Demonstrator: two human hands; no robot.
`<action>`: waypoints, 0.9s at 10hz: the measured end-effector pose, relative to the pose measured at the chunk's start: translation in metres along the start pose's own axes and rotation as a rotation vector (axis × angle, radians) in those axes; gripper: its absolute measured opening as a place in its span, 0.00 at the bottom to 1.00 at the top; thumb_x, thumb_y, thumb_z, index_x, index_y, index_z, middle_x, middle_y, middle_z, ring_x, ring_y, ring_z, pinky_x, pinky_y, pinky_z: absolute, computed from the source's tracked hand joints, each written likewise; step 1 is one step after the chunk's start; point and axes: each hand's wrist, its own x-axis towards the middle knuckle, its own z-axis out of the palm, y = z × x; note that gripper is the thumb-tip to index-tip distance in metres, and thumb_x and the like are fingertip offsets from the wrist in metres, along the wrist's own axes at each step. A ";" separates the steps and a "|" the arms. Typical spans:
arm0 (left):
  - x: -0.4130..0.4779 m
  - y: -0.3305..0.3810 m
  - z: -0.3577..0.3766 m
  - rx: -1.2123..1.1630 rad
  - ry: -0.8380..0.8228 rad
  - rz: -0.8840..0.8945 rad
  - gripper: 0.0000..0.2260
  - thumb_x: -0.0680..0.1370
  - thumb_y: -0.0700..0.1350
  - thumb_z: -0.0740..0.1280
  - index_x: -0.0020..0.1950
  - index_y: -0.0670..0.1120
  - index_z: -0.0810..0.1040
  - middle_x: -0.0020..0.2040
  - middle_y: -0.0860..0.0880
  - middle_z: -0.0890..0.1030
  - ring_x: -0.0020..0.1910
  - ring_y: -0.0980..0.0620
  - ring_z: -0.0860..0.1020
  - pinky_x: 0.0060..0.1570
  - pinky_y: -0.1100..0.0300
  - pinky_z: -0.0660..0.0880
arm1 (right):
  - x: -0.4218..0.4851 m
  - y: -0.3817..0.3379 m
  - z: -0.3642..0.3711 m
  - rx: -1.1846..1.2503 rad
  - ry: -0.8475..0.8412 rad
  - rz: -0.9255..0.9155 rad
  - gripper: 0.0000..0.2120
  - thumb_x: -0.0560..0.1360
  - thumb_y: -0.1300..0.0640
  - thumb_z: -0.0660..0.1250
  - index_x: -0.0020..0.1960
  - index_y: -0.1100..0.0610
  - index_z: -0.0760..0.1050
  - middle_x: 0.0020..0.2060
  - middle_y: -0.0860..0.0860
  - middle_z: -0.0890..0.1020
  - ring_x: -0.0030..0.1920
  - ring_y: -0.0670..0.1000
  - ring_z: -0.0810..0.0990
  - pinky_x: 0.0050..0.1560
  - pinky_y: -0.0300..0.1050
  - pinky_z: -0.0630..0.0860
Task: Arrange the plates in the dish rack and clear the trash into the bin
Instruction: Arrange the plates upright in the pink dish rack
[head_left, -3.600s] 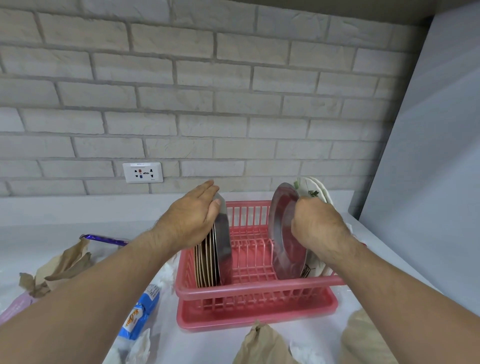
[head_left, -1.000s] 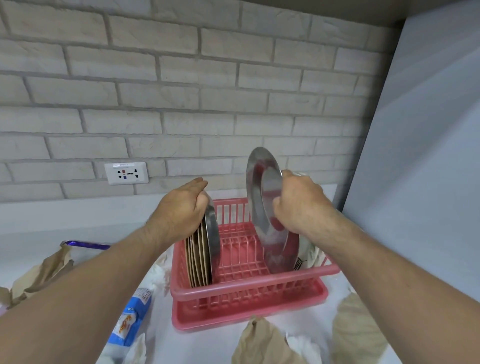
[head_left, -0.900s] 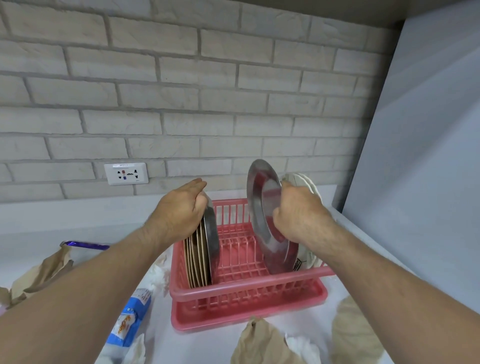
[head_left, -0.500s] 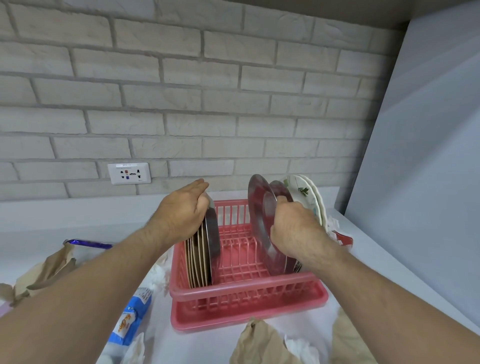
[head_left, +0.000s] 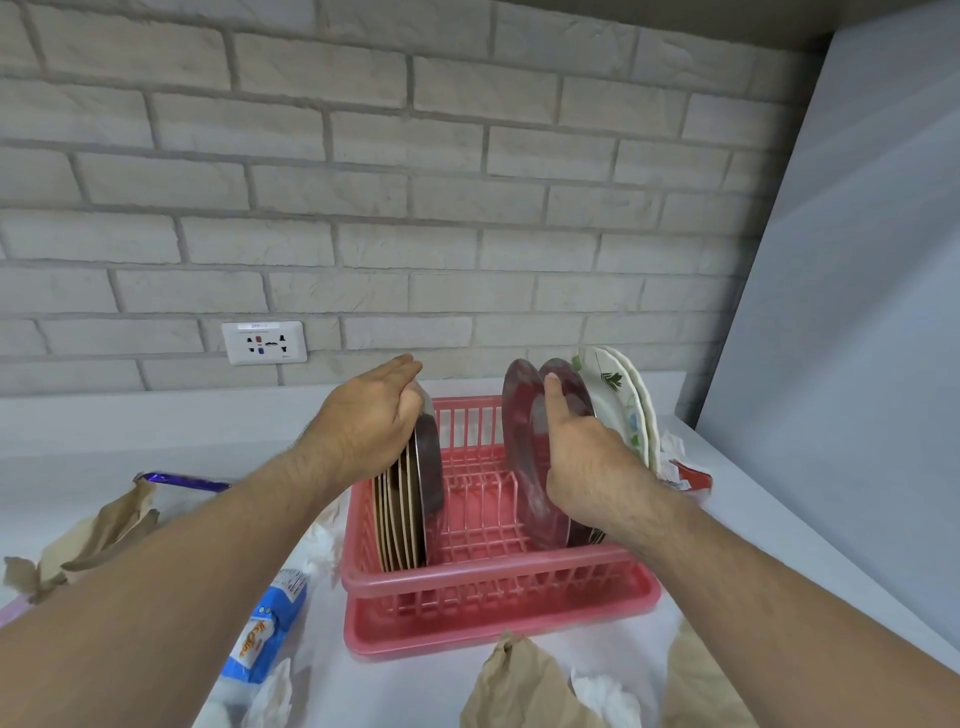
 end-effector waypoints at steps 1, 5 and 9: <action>0.000 0.000 0.001 0.002 -0.001 0.001 0.21 0.82 0.46 0.50 0.76 0.46 0.62 0.77 0.50 0.62 0.75 0.55 0.58 0.70 0.67 0.50 | 0.003 0.002 0.001 -0.099 0.013 -0.010 0.46 0.75 0.68 0.63 0.77 0.62 0.30 0.68 0.59 0.72 0.38 0.50 0.77 0.32 0.42 0.73; 0.000 0.002 -0.002 0.010 -0.014 -0.001 0.22 0.83 0.46 0.50 0.76 0.46 0.62 0.77 0.49 0.61 0.76 0.55 0.58 0.70 0.67 0.49 | 0.008 0.014 0.004 -0.236 0.155 -0.136 0.36 0.76 0.61 0.68 0.77 0.63 0.51 0.77 0.57 0.56 0.70 0.54 0.70 0.55 0.42 0.75; 0.000 0.001 -0.002 0.028 -0.008 0.008 0.21 0.83 0.46 0.49 0.76 0.45 0.62 0.77 0.49 0.61 0.76 0.55 0.58 0.68 0.69 0.48 | 0.014 0.022 0.000 -0.352 0.159 -0.313 0.36 0.78 0.64 0.64 0.79 0.60 0.47 0.79 0.55 0.51 0.74 0.51 0.65 0.65 0.45 0.73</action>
